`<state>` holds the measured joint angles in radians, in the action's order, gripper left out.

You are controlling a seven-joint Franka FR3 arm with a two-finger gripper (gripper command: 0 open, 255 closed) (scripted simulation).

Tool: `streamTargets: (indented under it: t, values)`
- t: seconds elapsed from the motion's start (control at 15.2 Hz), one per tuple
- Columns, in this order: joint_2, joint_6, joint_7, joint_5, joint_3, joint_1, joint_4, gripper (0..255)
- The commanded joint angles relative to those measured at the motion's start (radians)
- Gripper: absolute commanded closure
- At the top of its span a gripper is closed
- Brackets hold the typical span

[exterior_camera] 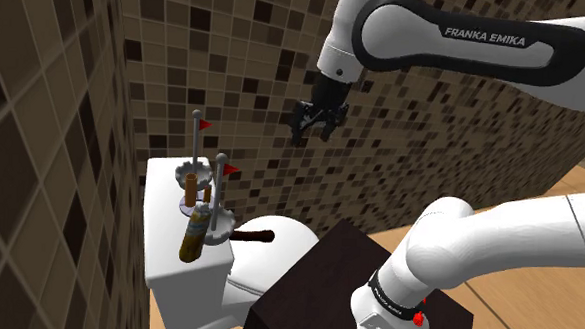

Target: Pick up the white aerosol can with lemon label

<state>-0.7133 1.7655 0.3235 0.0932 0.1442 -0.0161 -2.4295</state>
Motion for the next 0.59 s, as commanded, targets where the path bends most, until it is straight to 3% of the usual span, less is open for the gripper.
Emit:
streamTargets:
  t: [0.0, 0.53]
  values:
    - [0.026, 0.048, 0.091, 0.027, 0.048, -0.003, -0.025, 0]
    - [0.232, 0.234, 0.445, 0.095, 0.244, -0.032, -0.014, 0]
